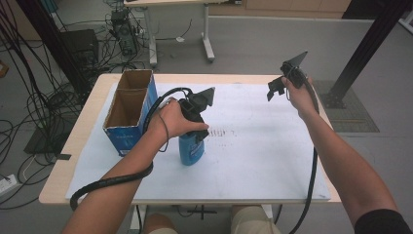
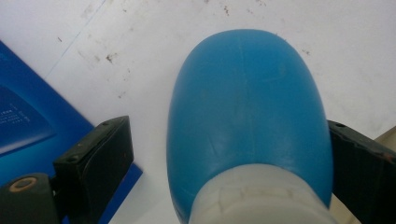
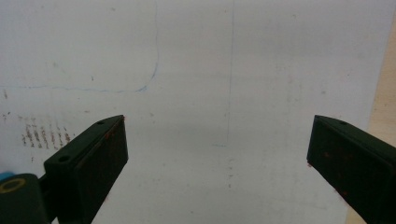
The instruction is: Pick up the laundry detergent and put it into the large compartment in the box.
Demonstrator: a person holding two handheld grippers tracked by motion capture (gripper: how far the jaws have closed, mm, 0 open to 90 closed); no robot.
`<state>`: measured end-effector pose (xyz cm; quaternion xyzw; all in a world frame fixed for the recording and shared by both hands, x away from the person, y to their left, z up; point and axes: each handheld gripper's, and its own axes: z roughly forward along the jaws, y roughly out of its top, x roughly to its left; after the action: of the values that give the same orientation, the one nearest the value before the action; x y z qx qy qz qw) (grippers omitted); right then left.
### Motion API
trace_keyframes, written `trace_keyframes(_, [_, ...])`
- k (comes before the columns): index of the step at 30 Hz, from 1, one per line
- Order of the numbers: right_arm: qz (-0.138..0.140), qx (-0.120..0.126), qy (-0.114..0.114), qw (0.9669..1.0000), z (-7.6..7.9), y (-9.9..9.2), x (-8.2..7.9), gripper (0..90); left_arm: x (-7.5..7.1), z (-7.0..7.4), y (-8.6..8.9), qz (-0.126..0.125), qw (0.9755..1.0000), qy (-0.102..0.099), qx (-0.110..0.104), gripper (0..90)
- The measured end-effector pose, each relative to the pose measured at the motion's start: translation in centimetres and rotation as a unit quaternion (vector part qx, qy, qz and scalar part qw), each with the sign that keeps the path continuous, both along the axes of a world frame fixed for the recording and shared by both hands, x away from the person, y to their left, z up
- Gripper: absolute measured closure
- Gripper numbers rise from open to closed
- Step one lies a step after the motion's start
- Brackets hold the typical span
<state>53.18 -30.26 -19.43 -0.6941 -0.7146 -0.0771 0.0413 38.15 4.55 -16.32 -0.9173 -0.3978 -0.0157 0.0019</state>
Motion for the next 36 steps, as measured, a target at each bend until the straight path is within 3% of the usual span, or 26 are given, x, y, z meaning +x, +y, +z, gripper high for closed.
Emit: trace_keyframes(36, [0.002,0.001,-0.001,1.0000,0.06,-0.07,-0.06,5.2,-0.32,0.13,-0.27,-0.006,1.0000,-0.003,0.002,13.9])
